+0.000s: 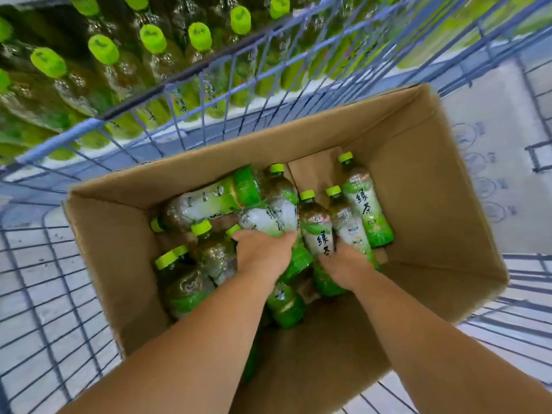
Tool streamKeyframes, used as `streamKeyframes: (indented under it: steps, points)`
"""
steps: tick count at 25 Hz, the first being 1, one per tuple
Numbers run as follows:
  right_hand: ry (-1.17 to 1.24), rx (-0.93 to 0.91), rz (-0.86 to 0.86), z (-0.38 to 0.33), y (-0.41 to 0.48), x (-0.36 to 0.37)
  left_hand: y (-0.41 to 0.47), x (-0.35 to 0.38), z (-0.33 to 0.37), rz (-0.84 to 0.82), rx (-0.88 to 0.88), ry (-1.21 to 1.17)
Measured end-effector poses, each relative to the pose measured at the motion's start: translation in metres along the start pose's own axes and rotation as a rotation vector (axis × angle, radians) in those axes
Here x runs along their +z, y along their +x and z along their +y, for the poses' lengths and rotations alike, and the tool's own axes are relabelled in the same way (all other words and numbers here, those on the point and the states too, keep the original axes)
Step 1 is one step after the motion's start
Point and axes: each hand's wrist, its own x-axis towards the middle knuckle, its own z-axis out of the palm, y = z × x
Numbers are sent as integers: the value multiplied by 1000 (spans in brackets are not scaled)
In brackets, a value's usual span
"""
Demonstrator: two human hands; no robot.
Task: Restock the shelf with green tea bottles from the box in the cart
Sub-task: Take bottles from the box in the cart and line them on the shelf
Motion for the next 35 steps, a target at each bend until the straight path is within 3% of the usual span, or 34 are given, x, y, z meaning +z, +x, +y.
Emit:
streamKeyframes:
  steps: [4, 7, 12, 16, 26, 35]
  points:
    - [-19, -55, 136, -2, 3, 7, 1, -14, -12, -113, 3, -122]
    - [30, -24, 98, 0, 6, 2, -2, -27, -15, -229, -30, -211]
    - [315, 17, 49, 7, -4, -3, -11, -48, -14, -309, -57, -175]
    - [555, 20, 25, 9, -41, -13, -38, -65, -20, -465, -52, -126]
    - [868, -7, 91, -20, -200, -36, -141, -152, -29, -551, 160, -28]
    - [1032, -222, 280, -60, -357, -45, -220, -264, -36, -569, 462, 11]
